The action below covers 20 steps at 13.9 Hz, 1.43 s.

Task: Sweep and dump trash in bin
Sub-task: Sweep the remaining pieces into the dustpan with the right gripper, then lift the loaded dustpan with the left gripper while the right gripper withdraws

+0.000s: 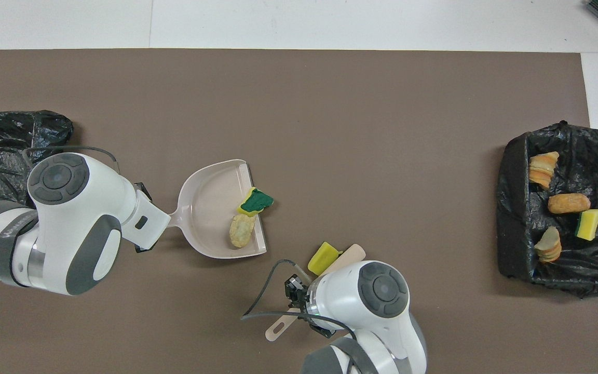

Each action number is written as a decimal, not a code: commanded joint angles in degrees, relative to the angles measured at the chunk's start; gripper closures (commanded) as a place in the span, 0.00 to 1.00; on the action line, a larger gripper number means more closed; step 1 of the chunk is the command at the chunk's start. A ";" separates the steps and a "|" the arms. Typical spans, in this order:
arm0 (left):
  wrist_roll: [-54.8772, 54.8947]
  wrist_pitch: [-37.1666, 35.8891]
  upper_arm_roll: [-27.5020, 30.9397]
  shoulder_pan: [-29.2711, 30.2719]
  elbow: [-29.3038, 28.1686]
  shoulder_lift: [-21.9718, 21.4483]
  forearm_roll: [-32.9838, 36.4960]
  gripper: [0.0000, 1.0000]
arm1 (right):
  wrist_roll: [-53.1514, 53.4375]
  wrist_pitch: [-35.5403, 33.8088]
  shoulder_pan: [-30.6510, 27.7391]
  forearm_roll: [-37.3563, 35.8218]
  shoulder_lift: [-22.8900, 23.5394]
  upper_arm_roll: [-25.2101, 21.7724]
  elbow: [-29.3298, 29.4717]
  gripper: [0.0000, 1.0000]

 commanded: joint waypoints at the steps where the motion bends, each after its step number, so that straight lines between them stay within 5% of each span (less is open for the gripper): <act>1: 0.93 2.61 0.27 -2.49 -4.56 -3.77 1.12 1.00 | -3.26 4.19 0.22 -0.95 3.65 -0.09 1.48 1.00; 5: 0.76 6.76 0.27 -4.08 -7.92 -5.53 1.12 1.00 | -22.13 -5.19 -4.78 -1.13 8.57 -0.09 11.15 1.00; 11: 0.50 6.76 0.18 -3.99 -8.10 -5.53 1.12 1.00 | -52.84 -8.47 -3.48 0.36 7.88 0.35 11.34 1.00; 15: -0.03 6.94 0.18 -3.99 -8.10 -5.53 1.03 1.00 | -51.30 -5.93 -0.23 7.30 8.49 1.23 14.41 1.00; 20: -1.96 7.20 0.19 -1.98 -7.57 -5.10 -0.11 1.00 | -44.08 -7.76 0.92 7.49 6.22 0.79 17.06 1.00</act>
